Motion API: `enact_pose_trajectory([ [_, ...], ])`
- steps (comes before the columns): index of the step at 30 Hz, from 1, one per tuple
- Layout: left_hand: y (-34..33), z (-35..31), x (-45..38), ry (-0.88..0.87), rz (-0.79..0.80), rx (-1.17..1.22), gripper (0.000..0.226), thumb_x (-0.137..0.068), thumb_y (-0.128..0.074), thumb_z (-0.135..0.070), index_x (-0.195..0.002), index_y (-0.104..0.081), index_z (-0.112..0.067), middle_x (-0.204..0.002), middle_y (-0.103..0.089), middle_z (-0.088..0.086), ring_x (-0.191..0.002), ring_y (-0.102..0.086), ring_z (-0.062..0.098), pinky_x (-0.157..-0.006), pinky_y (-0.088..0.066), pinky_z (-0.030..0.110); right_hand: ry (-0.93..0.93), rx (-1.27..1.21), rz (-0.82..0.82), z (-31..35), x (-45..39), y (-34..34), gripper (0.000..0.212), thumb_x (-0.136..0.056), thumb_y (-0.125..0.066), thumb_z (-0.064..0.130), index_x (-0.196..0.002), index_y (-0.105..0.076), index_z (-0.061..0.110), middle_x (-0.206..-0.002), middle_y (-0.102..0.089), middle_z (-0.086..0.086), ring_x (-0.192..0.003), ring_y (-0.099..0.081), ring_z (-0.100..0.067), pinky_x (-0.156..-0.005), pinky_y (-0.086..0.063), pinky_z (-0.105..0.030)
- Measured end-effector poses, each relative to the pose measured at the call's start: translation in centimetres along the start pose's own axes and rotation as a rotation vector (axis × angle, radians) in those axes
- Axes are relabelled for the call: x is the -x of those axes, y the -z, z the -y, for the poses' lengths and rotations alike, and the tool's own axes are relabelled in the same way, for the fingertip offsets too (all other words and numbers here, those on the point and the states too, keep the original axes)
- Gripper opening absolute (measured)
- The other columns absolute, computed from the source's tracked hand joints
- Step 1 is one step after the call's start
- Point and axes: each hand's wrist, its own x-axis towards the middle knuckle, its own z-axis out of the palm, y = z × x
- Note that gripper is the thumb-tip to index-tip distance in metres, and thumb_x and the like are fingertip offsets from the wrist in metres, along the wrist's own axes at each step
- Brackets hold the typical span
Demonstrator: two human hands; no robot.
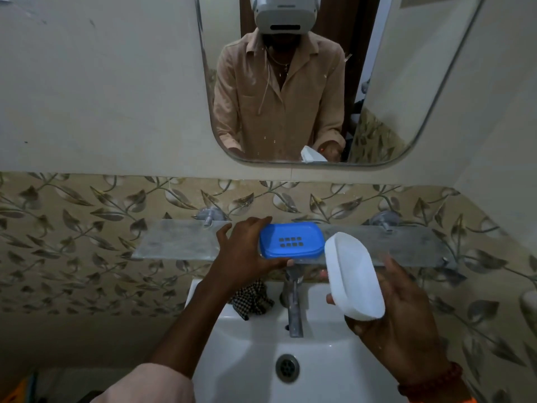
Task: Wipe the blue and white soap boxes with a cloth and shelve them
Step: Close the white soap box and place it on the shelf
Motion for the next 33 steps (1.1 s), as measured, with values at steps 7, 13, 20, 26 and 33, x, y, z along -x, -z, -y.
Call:
enact_pose_trajectory([
  [7, 2.2, -0.7, 3.2, -0.026, -0.069, 0.386, 0.086, -0.059, -0.096, -0.049, -0.134, -0.062, -0.026, -0.132, -0.061, -0.011, -0.121, -0.056, -0.004, -0.101, -0.041, 0.008, -0.015, -0.236, 0.089, 0.9, 0.4, 1.7, 0.058, -0.089, -0.049, 0.052, -0.126, -0.067, 0.011, -0.134, -0.062, -0.027, -0.117, -0.058, -0.059, -0.086, -0.049, -0.072],
  [13, 2.4, 0.5, 7.8, 0.048, 0.021, 0.970, 0.078, -0.067, -0.095, -0.020, -0.137, -0.064, -0.027, -0.127, -0.073, -0.004, -0.115, -0.072, 0.019, -0.086, -0.062, 0.031, 0.161, -0.085, 0.014, 2.5, 1.8, 2.3, 0.051, -0.091, -0.048, 0.047, -0.138, -0.058, 0.029, -0.140, -0.061, -0.011, -0.120, -0.063, -0.043, -0.083, -0.055, -0.067],
  [20, 0.1, -0.3, 10.2, 0.138, 0.087, 1.310, 0.086, -0.067, -0.096, -0.025, -0.145, -0.058, -0.019, -0.123, -0.070, 0.012, -0.109, -0.069, 0.031, -0.084, -0.060, 0.035, 0.423, 0.414, 0.067, 0.3, 2.7, -1.6, 0.057, -0.084, -0.069, 0.040, -0.139, -0.053, 0.042, -0.132, -0.067, 0.009, -0.126, -0.061, -0.022, -0.099, -0.051, -0.037],
  [26, -1.2, -1.9, 11.0, 0.184, 0.023, 1.490, 0.092, -0.061, -0.100, -0.029, -0.138, -0.058, -0.001, -0.129, -0.061, 0.037, -0.113, -0.063, 0.044, -0.091, -0.057, 0.046, 0.566, 0.808, 0.064, -0.9, 3.2, -3.3, 0.057, -0.069, -0.081, 0.043, -0.123, -0.066, 0.033, -0.120, -0.072, 0.010, -0.108, -0.069, -0.005, -0.075, -0.056, -0.013],
  [33, -1.7, -2.5, 11.6, 0.167, 0.067, 1.502, 0.086, -0.068, -0.097, -0.027, -0.140, -0.057, -0.001, -0.135, -0.062, 0.034, -0.126, -0.057, 0.055, -0.103, -0.051, 0.059, 0.548, 0.977, 0.118, -0.9, 3.1, -3.7, 0.053, -0.069, -0.085, 0.043, -0.119, -0.069, 0.033, -0.124, -0.070, 0.010, -0.114, -0.067, -0.010, -0.090, -0.059, -0.030],
])
